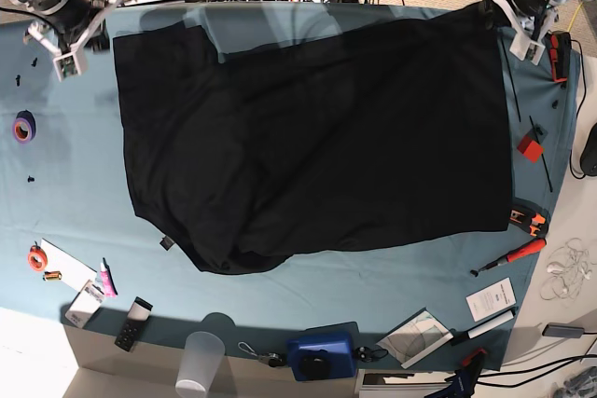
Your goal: Layout the t-shirt on the table in an organized manner, then fold the t-shirt properly
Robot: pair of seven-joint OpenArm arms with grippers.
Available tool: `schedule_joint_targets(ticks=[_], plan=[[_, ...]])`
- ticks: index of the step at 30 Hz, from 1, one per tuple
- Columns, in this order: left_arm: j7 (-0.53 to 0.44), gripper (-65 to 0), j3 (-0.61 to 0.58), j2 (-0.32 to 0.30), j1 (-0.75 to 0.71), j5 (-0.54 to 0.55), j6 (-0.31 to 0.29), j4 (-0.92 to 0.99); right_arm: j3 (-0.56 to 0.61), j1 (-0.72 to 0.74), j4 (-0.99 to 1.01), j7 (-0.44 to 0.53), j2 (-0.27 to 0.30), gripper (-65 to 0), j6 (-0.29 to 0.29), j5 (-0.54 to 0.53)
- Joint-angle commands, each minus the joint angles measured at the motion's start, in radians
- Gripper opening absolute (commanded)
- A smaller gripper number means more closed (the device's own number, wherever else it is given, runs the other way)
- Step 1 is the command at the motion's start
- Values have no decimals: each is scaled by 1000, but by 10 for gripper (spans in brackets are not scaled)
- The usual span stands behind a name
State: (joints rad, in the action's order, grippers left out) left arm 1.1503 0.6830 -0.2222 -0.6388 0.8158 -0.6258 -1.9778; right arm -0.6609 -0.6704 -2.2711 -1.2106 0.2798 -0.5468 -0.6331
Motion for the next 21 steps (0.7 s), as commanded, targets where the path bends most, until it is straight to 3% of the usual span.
schedule_joint_targets(ticks=[1, 4, 8, 10, 13, 16, 21], plan=[[-14, -650, 8, -11, -7, 11, -1, -16, -9, -1, -13, 16, 14, -650, 1, -2], [-14, -650, 8, -11, -6, 11, -1, -16, -9, 0, -13, -21, 14, -650, 0, -3], [-18, -650, 8, -11, -7, 11, -1, -16, -9, 0, -13, -25, 14, -448, 1, -3], [-18, -650, 8, -11, -6, 11, -1, -16, -9, 0, -10, -7, 13, -438, 2, 15], [-22, -650, 8, -11, -7, 11, -2, -16, -9, 3, 56, 122, 14, -438, 44, 57], [-24, -650, 8, -11, -6, 12, -4, -16, -9, 46, 190, 120, 14, -438, 46, 56], [-25, -650, 8, -11, -6, 11, -4, -16, -9, 131, 367, 84, 14, -438, -35, -6]])
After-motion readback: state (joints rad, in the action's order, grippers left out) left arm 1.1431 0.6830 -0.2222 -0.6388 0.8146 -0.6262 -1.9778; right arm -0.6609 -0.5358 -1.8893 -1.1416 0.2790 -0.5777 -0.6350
